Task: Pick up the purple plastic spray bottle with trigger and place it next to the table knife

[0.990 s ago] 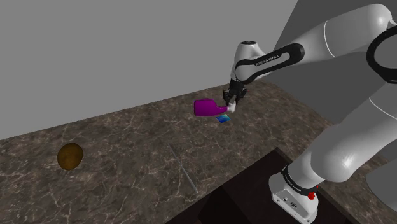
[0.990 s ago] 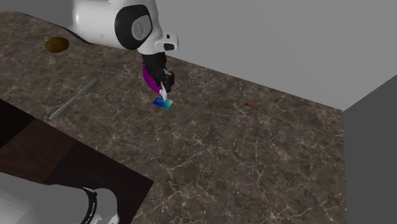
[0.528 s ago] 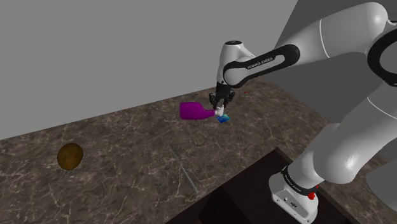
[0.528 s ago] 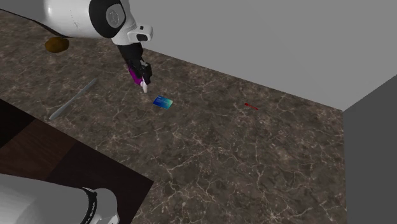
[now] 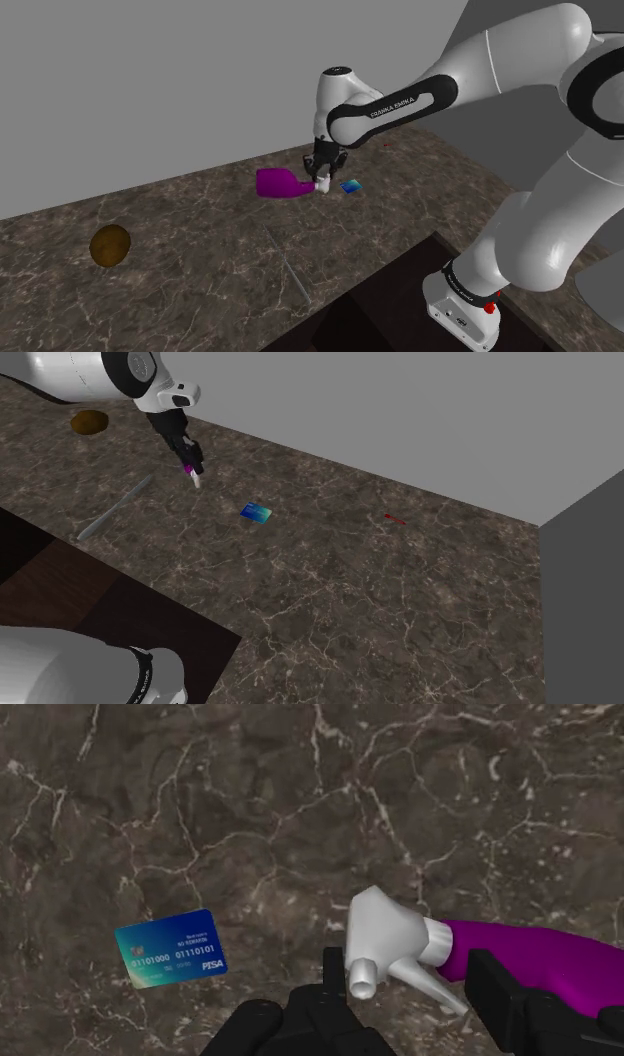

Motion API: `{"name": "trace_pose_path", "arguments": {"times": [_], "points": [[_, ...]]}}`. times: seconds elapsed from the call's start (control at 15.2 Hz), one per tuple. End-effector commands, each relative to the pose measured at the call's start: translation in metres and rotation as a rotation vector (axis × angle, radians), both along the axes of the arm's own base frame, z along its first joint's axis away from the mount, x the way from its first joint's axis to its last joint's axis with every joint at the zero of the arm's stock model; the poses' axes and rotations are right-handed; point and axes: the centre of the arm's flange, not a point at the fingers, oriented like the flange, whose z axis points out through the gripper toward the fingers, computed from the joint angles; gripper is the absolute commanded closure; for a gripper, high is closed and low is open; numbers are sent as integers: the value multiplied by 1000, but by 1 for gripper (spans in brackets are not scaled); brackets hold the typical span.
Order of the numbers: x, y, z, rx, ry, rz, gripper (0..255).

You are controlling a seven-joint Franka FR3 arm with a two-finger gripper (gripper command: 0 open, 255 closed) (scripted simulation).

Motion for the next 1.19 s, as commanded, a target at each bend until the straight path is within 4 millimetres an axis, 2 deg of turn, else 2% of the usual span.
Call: {"name": "trace_pose_path", "arguments": {"times": [0.0,0.13,0.2,0.46,0.53,0.59,1.06,1.12], "points": [[3,28,1,0,-1,-1,255],[5,55,1,0,-1,-1,255],[5,59,1,0,-1,-1,255],[5,59,-20,0,-1,-1,255],[5,58,-15,0,0,-1,255],[5,58,-15,0,0,-1,0],[64,113,-68,-56,-9,134,0],[64,113,-68,-57,-9,136,0]]}}
